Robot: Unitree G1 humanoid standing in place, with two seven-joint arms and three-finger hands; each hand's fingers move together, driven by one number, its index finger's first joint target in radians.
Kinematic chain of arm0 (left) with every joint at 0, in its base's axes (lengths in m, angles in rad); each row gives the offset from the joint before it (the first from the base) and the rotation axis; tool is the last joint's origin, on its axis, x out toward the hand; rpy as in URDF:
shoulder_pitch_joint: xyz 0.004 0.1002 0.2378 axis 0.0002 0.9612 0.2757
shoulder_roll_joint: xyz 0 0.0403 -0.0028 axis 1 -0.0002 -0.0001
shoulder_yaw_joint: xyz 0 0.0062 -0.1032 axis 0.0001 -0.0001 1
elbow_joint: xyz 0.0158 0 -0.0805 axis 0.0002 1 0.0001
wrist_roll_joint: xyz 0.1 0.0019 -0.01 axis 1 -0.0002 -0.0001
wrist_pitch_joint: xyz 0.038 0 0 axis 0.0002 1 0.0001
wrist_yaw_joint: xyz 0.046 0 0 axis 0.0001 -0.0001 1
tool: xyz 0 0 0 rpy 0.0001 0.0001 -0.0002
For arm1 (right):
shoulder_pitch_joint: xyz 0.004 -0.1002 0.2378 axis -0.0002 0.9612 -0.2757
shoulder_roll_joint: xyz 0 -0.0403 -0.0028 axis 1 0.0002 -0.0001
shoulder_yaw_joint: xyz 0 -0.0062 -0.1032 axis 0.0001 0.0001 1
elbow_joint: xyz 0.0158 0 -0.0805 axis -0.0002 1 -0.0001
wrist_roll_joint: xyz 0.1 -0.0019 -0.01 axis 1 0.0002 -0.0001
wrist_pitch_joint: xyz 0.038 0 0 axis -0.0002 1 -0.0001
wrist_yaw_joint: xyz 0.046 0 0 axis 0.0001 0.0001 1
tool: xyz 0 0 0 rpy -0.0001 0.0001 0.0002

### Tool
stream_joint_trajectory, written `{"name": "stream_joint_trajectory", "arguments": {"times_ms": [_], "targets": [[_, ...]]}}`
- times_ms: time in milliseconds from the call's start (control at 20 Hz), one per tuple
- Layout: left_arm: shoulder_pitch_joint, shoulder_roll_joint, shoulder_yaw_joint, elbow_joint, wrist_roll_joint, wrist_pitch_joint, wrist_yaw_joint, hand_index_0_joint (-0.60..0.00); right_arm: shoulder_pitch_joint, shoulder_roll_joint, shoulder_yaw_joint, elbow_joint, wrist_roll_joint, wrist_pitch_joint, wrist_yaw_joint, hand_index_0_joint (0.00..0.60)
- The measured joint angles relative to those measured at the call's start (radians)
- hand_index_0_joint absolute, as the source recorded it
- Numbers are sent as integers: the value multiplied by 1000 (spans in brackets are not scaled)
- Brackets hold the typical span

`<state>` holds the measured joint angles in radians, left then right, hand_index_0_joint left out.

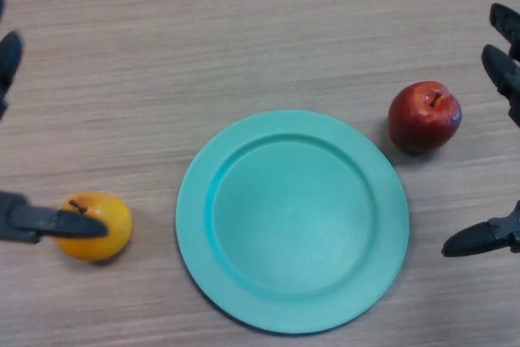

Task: Pick up the yellow pear and place it on the plate

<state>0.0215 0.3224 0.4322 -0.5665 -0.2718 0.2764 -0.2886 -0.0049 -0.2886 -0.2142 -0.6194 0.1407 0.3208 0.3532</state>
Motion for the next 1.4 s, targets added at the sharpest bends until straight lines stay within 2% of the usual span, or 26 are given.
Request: {"name": "stream_joint_trajectory", "arguments": {"times_ms": [200,300,350,500,550,750,950,1150,1300,1350,1400], "targets": [[39,-14,25,134,0,-79,-96,0,-19,0,3,47,0,-1,-2,0],[47,-24,23,235,15,-209,-145,0,-22,0,3,53,0,-7,-9,0],[46,-25,18,294,66,-296,-150,0,-22,0,2,53,3,-7,-9,0],[38,-17,11,436,100,-378,-150,0,-23,-1,3,78,4,-9,-8,0],[37,-10,4,492,168,-411,-146,0,-22,-1,3,91,3,-10,-8,0],[23,15,-57,637,199,-511,-118,0,-23,-1,2,106,3,-40,-9,0],[-9,16,-127,760,200,-586,-66,0,-22,-1,1,109,3,-43,-9,0],[-35,18,-164,836,210,-624,-62,0,-10,-1,-5,99,4,-45,-9,0],[-56,19,-184,876,245,-660,17,0,-2,-1,-13,82,4,-45,-9,0],[-58,19,-184,879,248,-661,20,-51,-1,-1,-20,82,4,-45,-9,0],[-62,20,-184,885,258,-664,34,-151,-1,-1,-26,82,4,-45,-9,0]]}}
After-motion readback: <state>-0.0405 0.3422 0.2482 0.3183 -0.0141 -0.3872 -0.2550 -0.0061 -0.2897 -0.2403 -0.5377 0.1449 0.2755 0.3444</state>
